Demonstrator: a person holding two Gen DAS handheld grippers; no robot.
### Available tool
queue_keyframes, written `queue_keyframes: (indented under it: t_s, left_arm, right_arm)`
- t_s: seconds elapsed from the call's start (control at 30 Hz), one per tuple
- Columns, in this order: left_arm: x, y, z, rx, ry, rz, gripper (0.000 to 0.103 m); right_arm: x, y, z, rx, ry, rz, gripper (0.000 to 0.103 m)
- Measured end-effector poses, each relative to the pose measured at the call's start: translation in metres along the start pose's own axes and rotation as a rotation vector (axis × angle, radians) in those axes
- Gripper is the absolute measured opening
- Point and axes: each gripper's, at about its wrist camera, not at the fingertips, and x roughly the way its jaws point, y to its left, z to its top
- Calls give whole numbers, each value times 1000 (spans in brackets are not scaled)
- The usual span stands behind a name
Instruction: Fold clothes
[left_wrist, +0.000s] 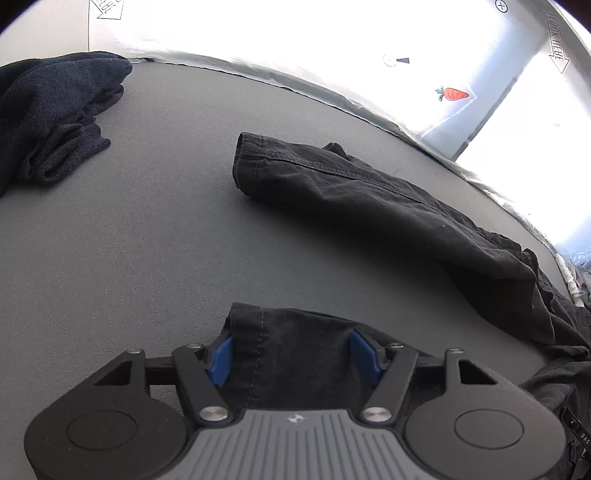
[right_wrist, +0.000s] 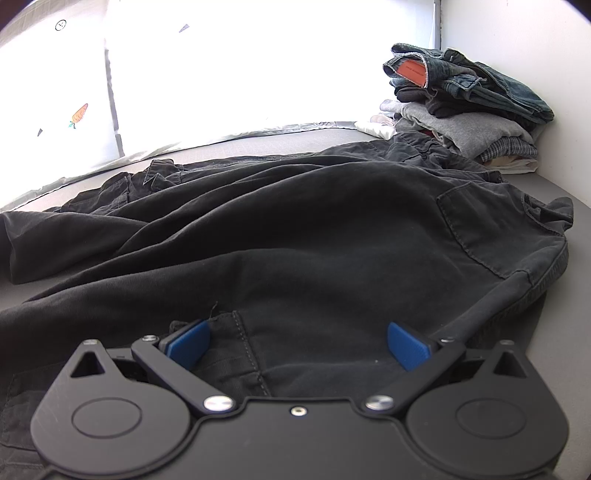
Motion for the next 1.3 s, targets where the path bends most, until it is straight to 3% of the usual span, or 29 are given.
queue_keyframes:
  t_s: [0.03,0.17,0.37,0.5,0.6,0.63,0.73,0.8,0.83,1.0,1.03,1.17,1.3]
  left_arm:
    - [0,-2,-1,5,-7,-2,23]
    - [-17,-2,-2,0,-78,38,9]
    - [-76,27,5,-165,-207,-21,9]
    - [-65,18,-4,-52,-185,63,9]
    - [-27,33,-9,-84,-102,127,16]
    - [-18,37,-10,-83,-89,154,23]
    - [-15,35,-8,-49,-93,203,25]
    - [-17,31,-6,-56,-77,255,34]
    - [-19,32,-7,-78,-74,280,45]
    - [-40,35,-18,-202,-97,293,54]
    - [-46,32,-21,-212,-107,301,60]
    - [-66,13,-35,-203,-140,296,65]
    - [-67,-8,-47,-164,-143,303,69]
  right_arm:
    - [0,0,0,0,0,0,103]
    - [0,1,0,0,0,-4,103]
    - [0,0,0,3,-1,-5,103]
    - [0,0,-1,2,-1,-4,103]
    - [1,0,-1,1,-1,-2,103]
    - [1,0,-1,2,-1,-2,103]
    - [1,-1,-1,3,0,-1,103]
    - [1,-1,-1,4,0,0,103]
    - [1,-1,-1,4,0,1,103]
    - [2,-2,-1,7,2,4,103]
    - [2,-2,-1,7,2,4,103]
    - [3,-3,-1,7,15,13,103]
    - [7,-4,17,11,139,27,103]
